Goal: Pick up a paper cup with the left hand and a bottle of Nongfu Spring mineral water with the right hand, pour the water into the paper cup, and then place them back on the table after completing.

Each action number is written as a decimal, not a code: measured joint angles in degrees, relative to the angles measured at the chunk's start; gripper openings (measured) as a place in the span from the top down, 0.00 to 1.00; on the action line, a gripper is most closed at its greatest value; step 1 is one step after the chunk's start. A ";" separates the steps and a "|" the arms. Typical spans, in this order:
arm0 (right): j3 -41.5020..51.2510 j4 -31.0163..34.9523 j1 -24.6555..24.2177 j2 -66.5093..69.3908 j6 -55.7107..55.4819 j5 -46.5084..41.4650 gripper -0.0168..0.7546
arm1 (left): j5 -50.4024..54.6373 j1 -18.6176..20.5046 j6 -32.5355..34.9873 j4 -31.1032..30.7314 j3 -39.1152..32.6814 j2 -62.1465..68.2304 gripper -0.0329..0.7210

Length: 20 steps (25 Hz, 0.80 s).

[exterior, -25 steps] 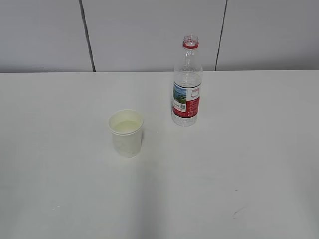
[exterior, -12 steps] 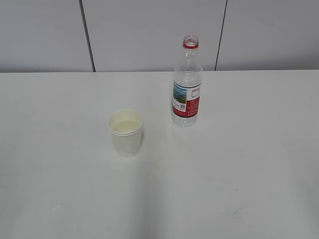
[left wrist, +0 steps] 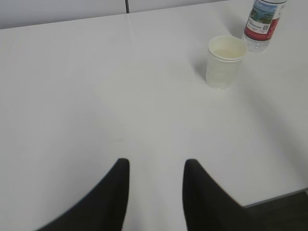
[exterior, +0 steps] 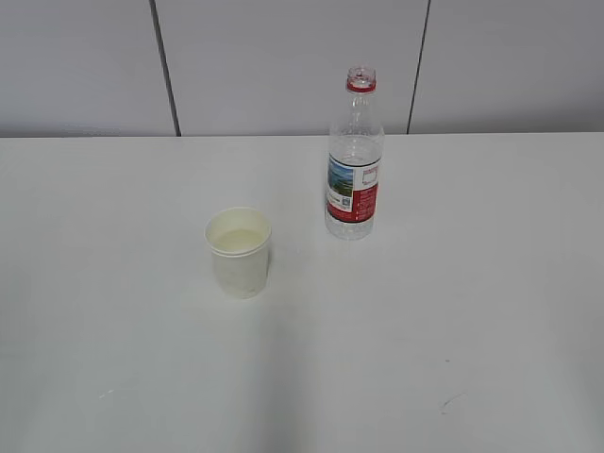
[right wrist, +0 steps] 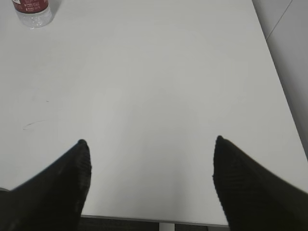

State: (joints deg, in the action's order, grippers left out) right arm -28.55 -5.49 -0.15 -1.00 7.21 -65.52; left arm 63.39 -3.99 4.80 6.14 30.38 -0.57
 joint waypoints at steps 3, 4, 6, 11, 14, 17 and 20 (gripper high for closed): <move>0.00 0.00 0.00 0.00 0.00 0.00 0.22 | 0.00 0.00 0.00 0.00 0.00 0.00 0.64; 0.00 0.00 0.00 0.00 0.00 0.00 0.22 | 0.00 0.00 0.00 0.00 0.00 0.00 0.64; 0.00 0.00 0.00 0.00 0.00 0.00 0.22 | 0.00 0.00 0.00 0.00 0.00 0.00 0.64; 0.00 0.00 0.00 0.00 0.00 0.00 0.22 | 0.00 0.00 0.00 0.00 0.00 0.00 0.64; 0.00 0.00 0.00 0.00 0.00 0.00 0.22 | 0.00 0.00 0.00 0.00 0.00 0.00 0.64; 0.00 0.00 0.00 0.00 0.00 0.00 0.22 | 0.00 0.00 0.00 0.00 0.00 0.00 0.64; 0.00 0.00 0.00 0.00 0.00 0.00 0.22 | 0.00 0.00 0.00 0.00 0.00 0.00 0.64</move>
State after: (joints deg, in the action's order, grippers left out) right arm -28.55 -5.49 -0.15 -1.00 7.21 -65.52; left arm 63.39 -3.99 4.80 6.14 30.38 -0.57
